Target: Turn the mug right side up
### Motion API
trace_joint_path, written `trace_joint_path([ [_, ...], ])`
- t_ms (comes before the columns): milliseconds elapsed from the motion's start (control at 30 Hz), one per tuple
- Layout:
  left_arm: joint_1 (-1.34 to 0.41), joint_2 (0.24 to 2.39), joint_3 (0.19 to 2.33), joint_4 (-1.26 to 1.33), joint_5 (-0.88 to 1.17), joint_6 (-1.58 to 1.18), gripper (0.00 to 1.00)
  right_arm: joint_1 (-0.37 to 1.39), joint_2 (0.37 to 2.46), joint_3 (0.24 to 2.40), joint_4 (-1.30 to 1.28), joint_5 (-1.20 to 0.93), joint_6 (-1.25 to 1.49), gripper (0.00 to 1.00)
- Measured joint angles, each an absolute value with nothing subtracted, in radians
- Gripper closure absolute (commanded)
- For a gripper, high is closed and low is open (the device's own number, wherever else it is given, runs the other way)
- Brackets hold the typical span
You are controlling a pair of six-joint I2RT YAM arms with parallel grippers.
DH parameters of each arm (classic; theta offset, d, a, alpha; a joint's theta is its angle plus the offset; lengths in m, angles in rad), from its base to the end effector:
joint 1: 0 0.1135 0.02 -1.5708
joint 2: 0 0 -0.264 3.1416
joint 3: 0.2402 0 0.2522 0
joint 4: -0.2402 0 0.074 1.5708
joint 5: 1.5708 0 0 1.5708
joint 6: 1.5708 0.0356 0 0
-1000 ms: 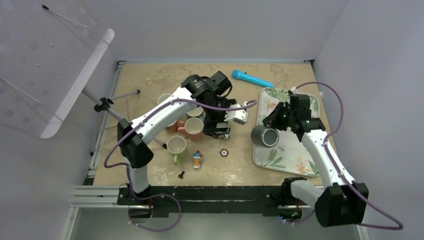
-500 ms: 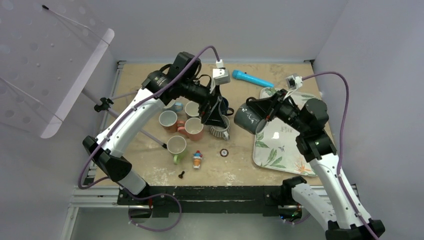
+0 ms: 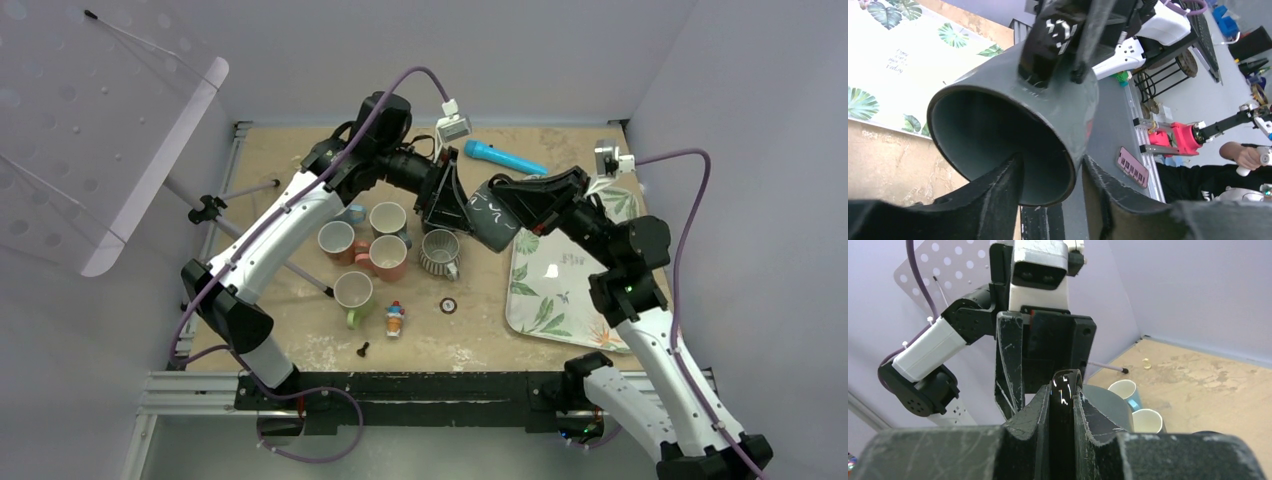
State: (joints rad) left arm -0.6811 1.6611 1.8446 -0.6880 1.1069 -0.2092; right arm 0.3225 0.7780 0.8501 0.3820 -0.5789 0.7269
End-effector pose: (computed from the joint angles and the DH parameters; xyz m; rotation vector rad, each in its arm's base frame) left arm 0.2537 -0.2466 0.4366 1.2079 1.8213 -1.6667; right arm 0.1505 0.0708 0.4218 -0.3098 1.2516 1.2334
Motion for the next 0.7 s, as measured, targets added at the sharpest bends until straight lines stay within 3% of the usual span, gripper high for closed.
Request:
trace_joint_path([
  [133, -0.687, 1.66, 1.85, -0.679, 1.127, -0.224, 0.71, 0.332, 0.797, 0.813, 0.445, -0.577, 0.759, 1.0],
  [267, -0.697, 1.66, 1.851, -0.682, 1.147, -0.247, 1.0, 0.348, 0.83, 0.793, 0.505, -0.585, 0.787, 1.0],
  [367, -0.696, 1.663, 1.853, -0.675, 1.214, -0.273, 1.0, 0.359, 0.838, 0.793, 0.556, -0.603, 0.789, 1.0],
  [400, -0.696, 1.663, 1.86, -0.674, 1.221, -0.275, 1.0, 0.361, 0.838, 0.794, 0.562, -0.602, 0.79, 0.92],
  [433, -0.696, 1.663, 1.863, -0.678, 1.219, -0.271, 1.0, 0.361, 0.838, 0.799, 0.551, -0.596, 0.786, 0.72],
  [467, -0.697, 1.664, 1.873, -0.7, 1.208, -0.26, 1.0, 0.362, 0.838, 0.807, 0.529, -0.589, 0.778, 0.45],
  [500, -0.697, 1.667, 1.886, -0.73, 1.188, -0.237, 1.0, 0.364, 0.838, 0.826, 0.479, -0.566, 0.768, 0.31],
  [600, -0.733, 1.67, 1.923, -0.847, 0.973, -0.064, 1.0, 0.376, 0.858, 0.944, 0.2, -0.348, 0.731, 0.23],
  [700, -0.86, 1.667, 1.869, -0.913, 0.601, 0.175, 1.0, 0.361, 0.906, 1.081, -0.073, -0.066, 0.708, 0.19],
])
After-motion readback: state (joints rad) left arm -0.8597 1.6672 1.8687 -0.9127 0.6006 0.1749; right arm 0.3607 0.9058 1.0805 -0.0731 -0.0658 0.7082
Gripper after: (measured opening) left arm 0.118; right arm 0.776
